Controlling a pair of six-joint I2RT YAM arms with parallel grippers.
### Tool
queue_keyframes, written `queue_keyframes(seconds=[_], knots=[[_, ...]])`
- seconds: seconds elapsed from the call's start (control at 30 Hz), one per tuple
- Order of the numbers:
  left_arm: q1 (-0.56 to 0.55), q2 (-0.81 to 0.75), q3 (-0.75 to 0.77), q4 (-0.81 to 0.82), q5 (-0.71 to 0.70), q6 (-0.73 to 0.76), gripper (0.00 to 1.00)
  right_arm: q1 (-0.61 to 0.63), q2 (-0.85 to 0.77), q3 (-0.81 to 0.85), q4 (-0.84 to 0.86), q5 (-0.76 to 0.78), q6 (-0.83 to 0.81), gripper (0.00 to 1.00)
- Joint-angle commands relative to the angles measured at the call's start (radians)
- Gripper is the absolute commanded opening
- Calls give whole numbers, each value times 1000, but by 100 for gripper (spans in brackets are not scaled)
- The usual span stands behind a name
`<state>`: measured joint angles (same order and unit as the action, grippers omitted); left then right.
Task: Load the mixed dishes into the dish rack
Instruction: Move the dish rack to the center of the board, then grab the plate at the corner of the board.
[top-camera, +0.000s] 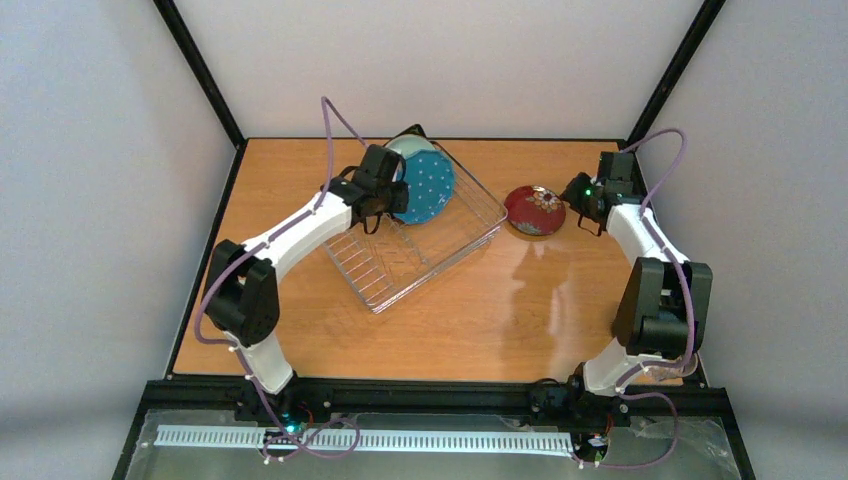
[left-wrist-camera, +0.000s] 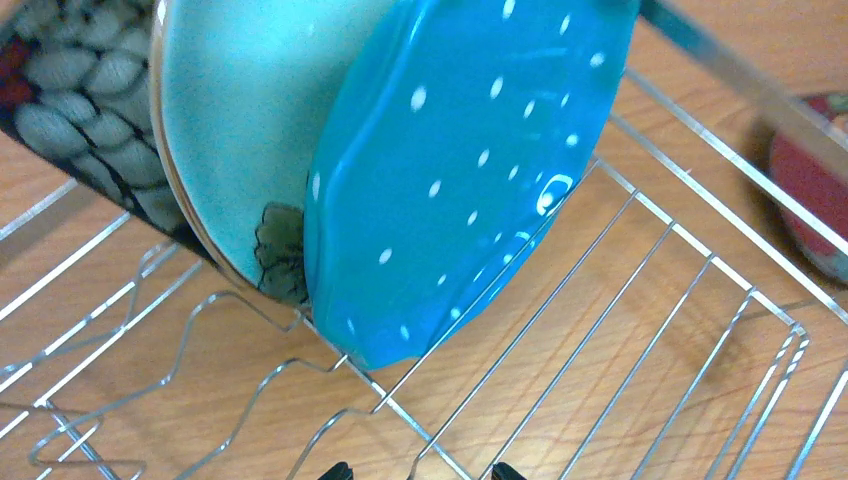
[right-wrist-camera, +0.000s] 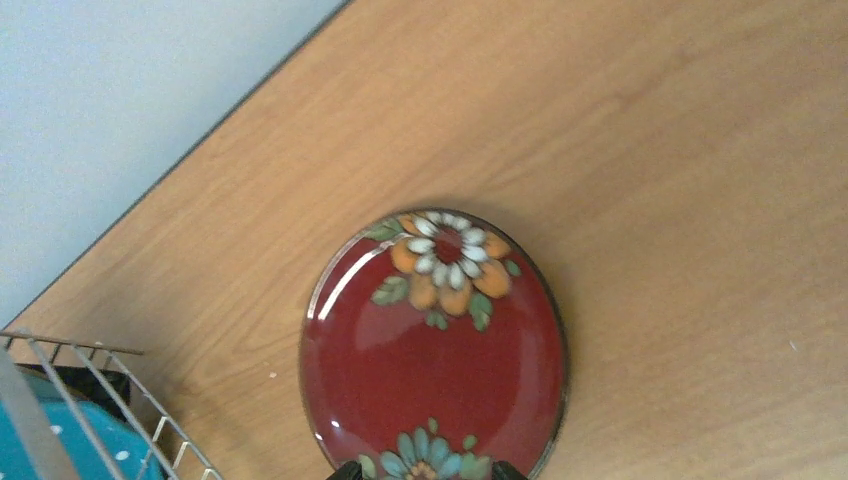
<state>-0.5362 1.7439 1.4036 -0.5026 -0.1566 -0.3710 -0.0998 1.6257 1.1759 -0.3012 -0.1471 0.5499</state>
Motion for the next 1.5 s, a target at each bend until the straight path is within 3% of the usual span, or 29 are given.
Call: queue_keyframes(seconds=[0.0, 0.4, 0.83, 0.93, 1.33, 1.37, 1.47], knots=[[-7, -49, 82, -34, -12, -11, 77, -42, -24, -72, 44, -38, 76, 74], [-7, -156, 58, 108, 139, 8, 77, -107, -6, -226, 187, -172, 206, 74], [-8, -183, 45, 165, 251, 17, 78, -134, 62, -261, 255, -219, 212, 78], [-8, -189, 43, 178, 274, 25, 90, -144, 71, -274, 270, -222, 211, 78], [-8, -214, 11, 260, 367, 36, 92, -150, 144, -279, 337, -249, 212, 80], [-8, -214, 11, 263, 370, 35, 98, -150, 150, -279, 342, -250, 211, 80], [-8, -209, 12, 266, 378, 36, 100, -151, 165, -277, 353, -258, 213, 80]])
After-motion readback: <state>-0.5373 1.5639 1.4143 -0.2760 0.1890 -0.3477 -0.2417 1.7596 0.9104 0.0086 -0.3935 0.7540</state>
